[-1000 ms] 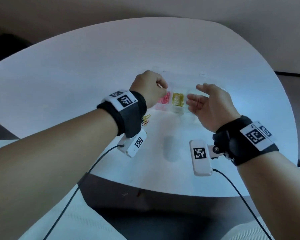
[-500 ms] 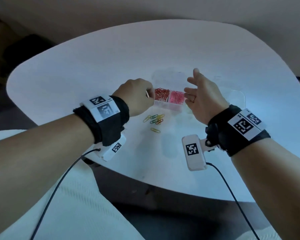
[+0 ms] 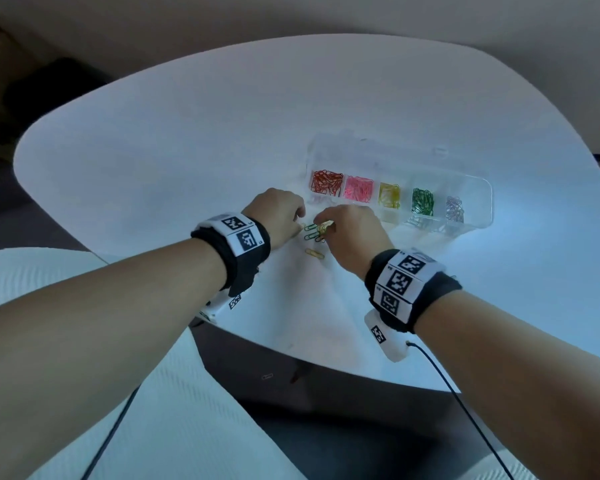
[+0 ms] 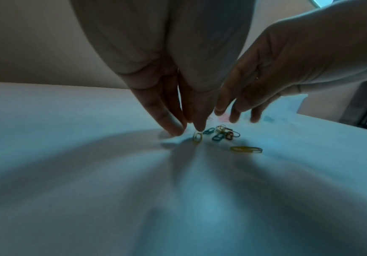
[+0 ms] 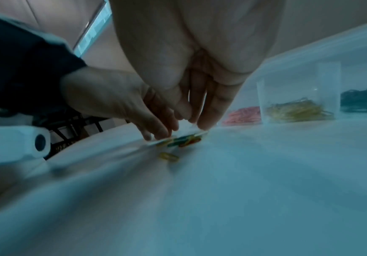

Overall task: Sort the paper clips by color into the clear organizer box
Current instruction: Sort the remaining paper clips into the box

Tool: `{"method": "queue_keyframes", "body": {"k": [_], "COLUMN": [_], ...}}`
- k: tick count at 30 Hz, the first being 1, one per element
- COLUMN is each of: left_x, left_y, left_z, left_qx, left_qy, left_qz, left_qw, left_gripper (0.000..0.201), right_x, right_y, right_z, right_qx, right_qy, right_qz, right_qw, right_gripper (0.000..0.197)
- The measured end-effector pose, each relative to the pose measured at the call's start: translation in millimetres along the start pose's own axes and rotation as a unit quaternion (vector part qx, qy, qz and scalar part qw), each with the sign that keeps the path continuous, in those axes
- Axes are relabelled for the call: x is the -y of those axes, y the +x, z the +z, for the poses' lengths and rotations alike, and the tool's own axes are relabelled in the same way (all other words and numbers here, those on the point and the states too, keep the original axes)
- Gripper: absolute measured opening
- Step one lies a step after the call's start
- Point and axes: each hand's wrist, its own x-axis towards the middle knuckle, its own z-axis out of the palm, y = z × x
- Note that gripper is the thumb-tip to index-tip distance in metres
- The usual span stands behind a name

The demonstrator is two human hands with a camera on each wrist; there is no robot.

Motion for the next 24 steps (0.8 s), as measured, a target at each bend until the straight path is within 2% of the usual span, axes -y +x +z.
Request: {"method": "queue_keyframes", "body": {"k": [5, 9, 14, 18, 20, 21, 23, 24], "left_x": [-1.9, -2.2, -2.4, -6.2, -9.6, -10.4, -13.3, -15.4], "left_y": [-0.3, -2.5, -6.9, -11.0, -12.1, -12.1, -13.5, -14.9], "left_z": [3.9, 4.9, 7.1, -2.5, -9.3, -11.0, -14.5, -16.0], "left_qx": [-0.009, 0.013, 0.039, 0.035, 0.018, 0.013, 0.018, 0.026], "left_qy": [0.054, 0.074, 0.081, 0.052, -0.018, -0.067, -0.145, -0.157], "left_qz": [0.028, 0.016, -0.012, -0.032, -0.049, -0.061, -0.075, -0.075], "left_qw": [0.998, 0.997, 0.996, 0.998, 0.998, 0.996, 0.986, 0.984], "left_gripper": [0.025, 0.024, 0.024, 0.019, 0.01, 0.015, 0.02, 0.023], "right_x": [-5.7, -11.3, -25.1, -35.8, -43.4, -46.3, -51.6, -54.3], "right_y": [15.5, 20.4, 14.5, -3.6, -14.6, -20.7, -31.3, -35.9], "right_z": [11.5, 16.2, 16.9, 10.2, 6.3, 3.1, -4.2, -7.5], "right_qx": [-0.008, -0.023, -0.059, -0.109, -0.116, -0.11, -0.082, -0.07], "right_qy": [-0.095, -0.094, 0.003, 0.154, 0.286, 0.386, 0.574, 0.631], "right_qz": [-0.046, -0.034, 0.034, 0.082, 0.117, 0.142, 0.187, 0.198], "right_qw": [0.994, 0.995, 0.998, 0.979, 0.944, 0.905, 0.793, 0.747], "right_gripper": [0.026, 0.022, 0.023, 0.021, 0.02, 0.018, 0.015, 0.015]}}
